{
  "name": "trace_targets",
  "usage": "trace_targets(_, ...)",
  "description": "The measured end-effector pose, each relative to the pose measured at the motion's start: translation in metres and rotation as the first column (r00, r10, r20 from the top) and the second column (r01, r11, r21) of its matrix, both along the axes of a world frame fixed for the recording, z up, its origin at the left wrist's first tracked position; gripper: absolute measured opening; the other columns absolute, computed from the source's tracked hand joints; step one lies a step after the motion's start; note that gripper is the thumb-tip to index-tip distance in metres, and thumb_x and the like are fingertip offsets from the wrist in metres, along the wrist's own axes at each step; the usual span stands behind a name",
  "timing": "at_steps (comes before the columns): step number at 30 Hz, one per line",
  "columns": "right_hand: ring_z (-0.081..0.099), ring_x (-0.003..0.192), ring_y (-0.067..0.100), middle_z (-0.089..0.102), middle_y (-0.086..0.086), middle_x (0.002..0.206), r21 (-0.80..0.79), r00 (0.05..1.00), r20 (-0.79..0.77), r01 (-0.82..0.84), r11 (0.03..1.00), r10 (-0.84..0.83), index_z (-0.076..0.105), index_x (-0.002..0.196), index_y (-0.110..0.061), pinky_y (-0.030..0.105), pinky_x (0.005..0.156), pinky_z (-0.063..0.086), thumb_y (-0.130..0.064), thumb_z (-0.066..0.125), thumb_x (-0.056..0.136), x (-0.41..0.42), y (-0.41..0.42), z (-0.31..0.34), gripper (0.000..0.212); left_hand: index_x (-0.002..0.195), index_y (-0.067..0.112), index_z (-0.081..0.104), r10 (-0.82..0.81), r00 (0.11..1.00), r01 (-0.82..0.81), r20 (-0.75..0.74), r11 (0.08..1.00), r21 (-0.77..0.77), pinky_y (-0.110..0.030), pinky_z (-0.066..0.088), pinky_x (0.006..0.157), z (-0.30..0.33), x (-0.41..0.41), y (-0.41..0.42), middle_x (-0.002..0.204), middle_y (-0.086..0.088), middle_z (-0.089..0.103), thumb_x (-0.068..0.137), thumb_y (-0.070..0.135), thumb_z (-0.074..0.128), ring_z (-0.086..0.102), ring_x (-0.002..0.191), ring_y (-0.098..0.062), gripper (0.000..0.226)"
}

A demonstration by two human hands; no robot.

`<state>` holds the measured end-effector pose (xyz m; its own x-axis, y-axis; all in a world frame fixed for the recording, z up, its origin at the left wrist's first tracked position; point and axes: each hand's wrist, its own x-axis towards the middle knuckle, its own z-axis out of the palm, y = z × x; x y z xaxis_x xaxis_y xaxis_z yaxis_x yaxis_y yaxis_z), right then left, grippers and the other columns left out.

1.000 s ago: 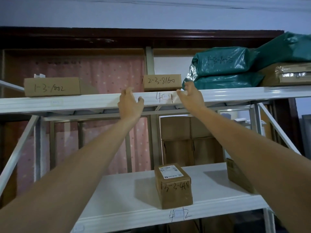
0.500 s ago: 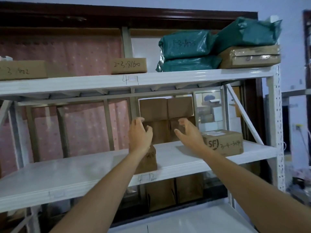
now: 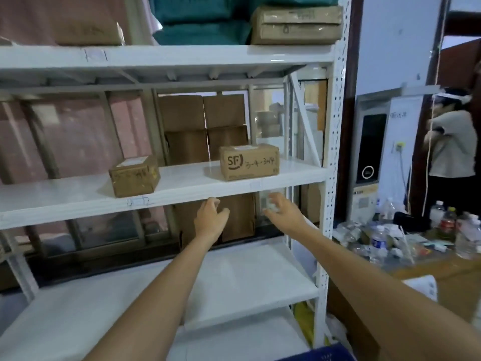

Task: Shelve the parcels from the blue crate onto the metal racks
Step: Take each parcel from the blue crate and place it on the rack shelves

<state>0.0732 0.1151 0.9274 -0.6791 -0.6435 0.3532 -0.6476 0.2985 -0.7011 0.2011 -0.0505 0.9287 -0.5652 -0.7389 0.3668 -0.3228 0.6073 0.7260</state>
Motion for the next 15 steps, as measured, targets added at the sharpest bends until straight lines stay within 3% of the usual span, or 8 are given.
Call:
trace_targets(4,0.058,0.118,0.029,0.057,0.008,0.135,0.076,0.998,0.056,-0.012,0.997,0.008,0.044,0.139,-0.017,0.043,0.095,0.049,-0.035,0.06,0.093,-0.021,0.021,-0.043,0.052,0.122,0.015,0.056,-0.058,0.995,0.052,0.082,0.996,0.075,-0.039,0.046,0.099,-0.048,-0.02,0.022,0.126,-0.006,0.058,0.087,0.027,0.059,0.057,0.115,-0.025,0.037)
trace_targets(7,0.052,0.125,0.028,0.053,0.007,0.141,0.125,0.995,0.103,-0.014,0.992,0.001,0.04,0.143,-0.017,0.038,0.099,0.045,-0.034,0.059,0.095,-0.035,0.026,-0.079,0.054,0.126,0.012,0.054,-0.094,0.984,0.077,0.15,0.99,0.119,-0.038,0.046,0.099,-0.088,-0.033,0.029,0.129,-0.008,0.057,0.088,0.025,0.059,0.055,0.117,-0.026,0.04)
trace_targets(15,0.053,0.122,0.026,0.055,0.009,0.137,0.257,0.98,0.199,-0.025,0.966,-0.028,0.045,0.139,-0.015,0.025,0.089,0.037,-0.029,0.061,0.093,-0.075,0.022,-0.19,0.051,0.123,0.011,0.055,-0.149,0.959,0.09,0.242,0.967,0.238,-0.035,0.044,0.098,-0.196,-0.086,0.033,0.129,-0.006,0.058,0.086,0.022,0.06,0.054,0.119,-0.025,0.038)
